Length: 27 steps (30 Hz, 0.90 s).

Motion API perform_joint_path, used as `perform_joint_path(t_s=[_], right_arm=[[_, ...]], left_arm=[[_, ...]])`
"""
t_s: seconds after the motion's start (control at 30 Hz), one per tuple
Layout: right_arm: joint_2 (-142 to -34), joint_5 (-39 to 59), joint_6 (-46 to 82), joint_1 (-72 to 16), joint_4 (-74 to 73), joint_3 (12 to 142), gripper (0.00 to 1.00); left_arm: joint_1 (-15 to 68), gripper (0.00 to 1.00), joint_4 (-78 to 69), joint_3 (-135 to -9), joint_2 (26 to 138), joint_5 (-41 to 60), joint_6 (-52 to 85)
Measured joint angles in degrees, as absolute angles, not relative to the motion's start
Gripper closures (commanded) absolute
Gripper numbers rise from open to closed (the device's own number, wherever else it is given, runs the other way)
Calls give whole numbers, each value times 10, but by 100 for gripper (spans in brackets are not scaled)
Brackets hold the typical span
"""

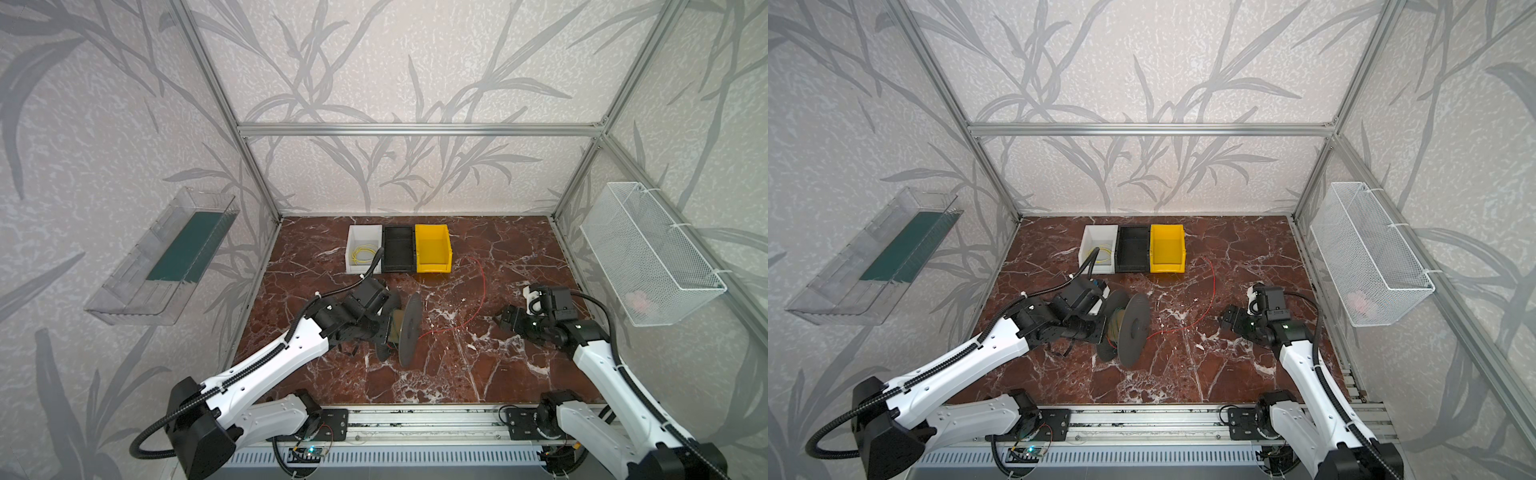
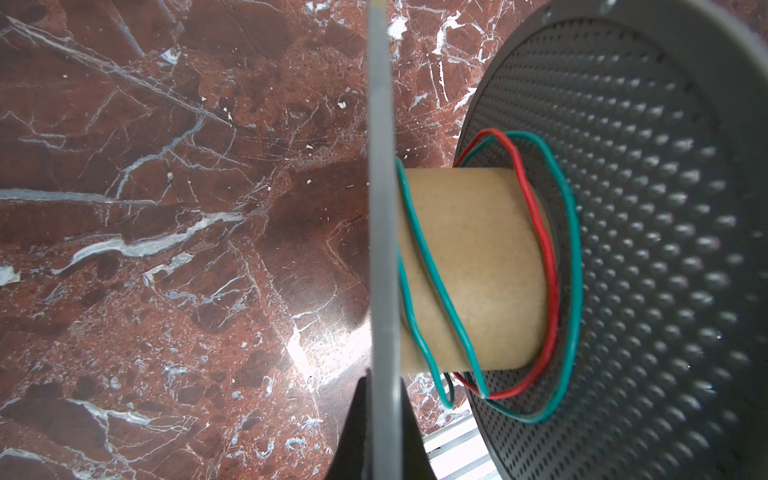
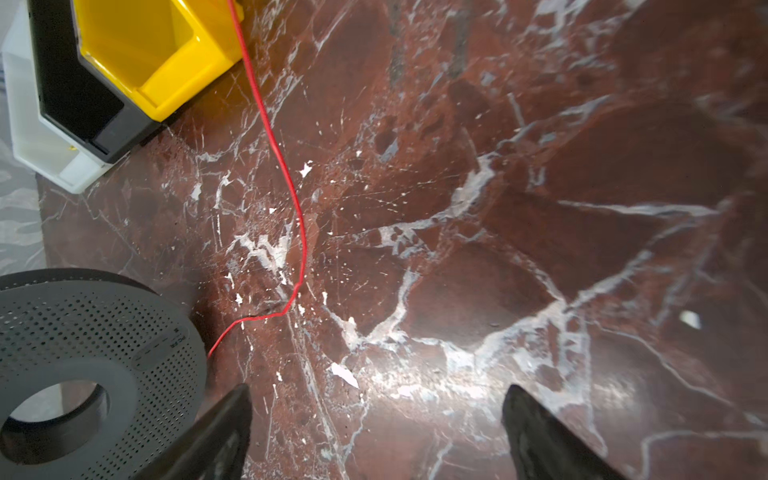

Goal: Wrap the cables

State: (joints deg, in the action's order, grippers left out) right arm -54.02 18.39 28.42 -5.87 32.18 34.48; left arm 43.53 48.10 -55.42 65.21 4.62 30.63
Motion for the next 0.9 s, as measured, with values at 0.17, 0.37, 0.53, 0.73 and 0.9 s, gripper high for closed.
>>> perform_joint_path(t_s=[0.17, 0.37, 0.53, 0.73, 0.9], right_arm=[[-599, 226, 260, -59, 249, 363, 9], [-679, 209, 227, -59, 190, 400, 11], [-781, 200, 217, -59, 149, 451, 24], [-893, 211, 215, -59, 107, 516, 63], [-915, 218, 216, -59, 101, 528, 81]], left_arm=[[435, 100, 481, -553, 650, 47, 307], [436, 100, 481, -552, 649, 54, 311], [438, 100, 486, -551, 645, 59, 313], [439, 100, 491, -550, 641, 59, 315], [439, 100, 493, -550, 640, 59, 315]])
